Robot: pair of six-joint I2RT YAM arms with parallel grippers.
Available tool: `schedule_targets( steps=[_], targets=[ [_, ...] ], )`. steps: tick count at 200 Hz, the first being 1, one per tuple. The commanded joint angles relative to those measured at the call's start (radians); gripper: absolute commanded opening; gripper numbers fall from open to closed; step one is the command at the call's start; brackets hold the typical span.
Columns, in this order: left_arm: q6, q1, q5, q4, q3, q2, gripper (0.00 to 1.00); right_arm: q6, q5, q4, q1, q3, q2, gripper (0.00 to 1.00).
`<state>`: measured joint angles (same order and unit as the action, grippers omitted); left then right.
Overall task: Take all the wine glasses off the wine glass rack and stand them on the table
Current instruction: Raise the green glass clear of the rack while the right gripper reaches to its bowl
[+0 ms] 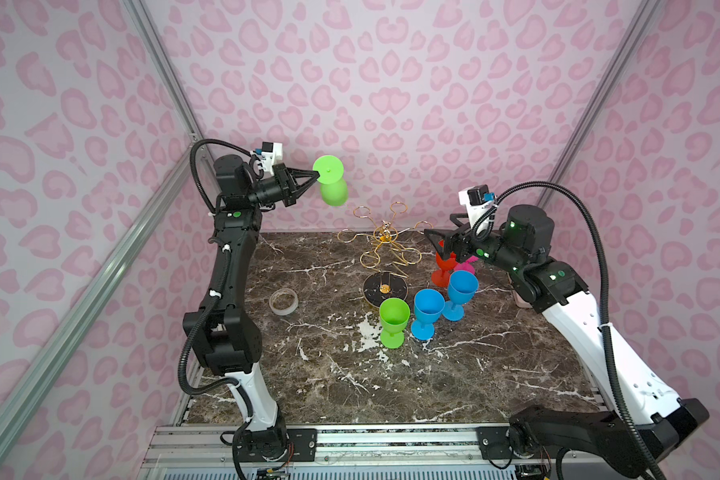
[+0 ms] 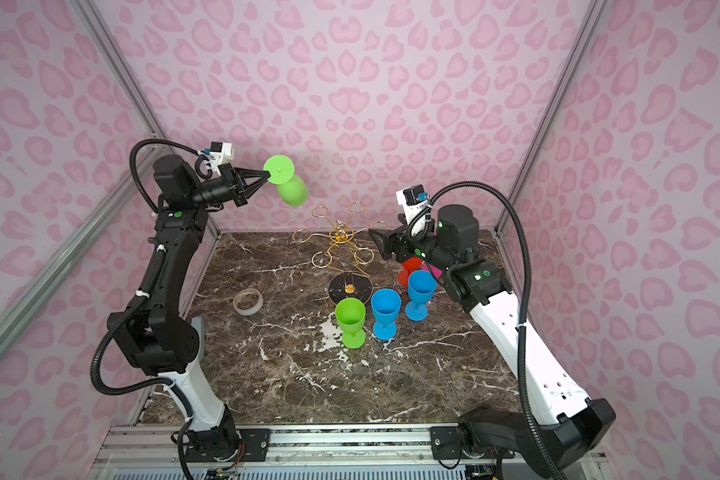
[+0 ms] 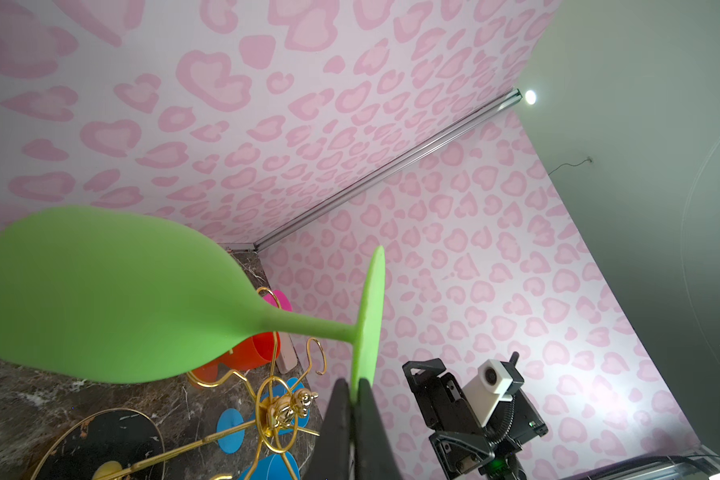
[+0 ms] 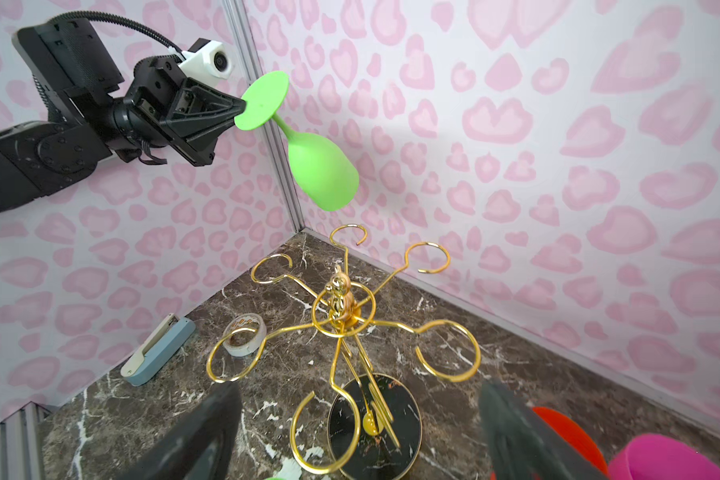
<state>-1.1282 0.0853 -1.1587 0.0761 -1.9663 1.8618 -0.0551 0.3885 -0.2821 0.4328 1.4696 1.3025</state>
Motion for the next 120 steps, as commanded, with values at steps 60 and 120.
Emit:
schedule_targets(
  steps=[60, 120],
  targets=[
    [-0.021, 0.031, -0.016, 0.085, 0.099, -0.184, 0.03, 0.114, -0.023, 0.33, 0.139, 0.067, 0.147, 0.92],
    [-0.052, 0.023, 0.0, 0.108, 0.186, -0.344, 0.04, 0.258, -0.038, 0.433, 0.26, 0.135, 0.245, 0.94]
  ],
)
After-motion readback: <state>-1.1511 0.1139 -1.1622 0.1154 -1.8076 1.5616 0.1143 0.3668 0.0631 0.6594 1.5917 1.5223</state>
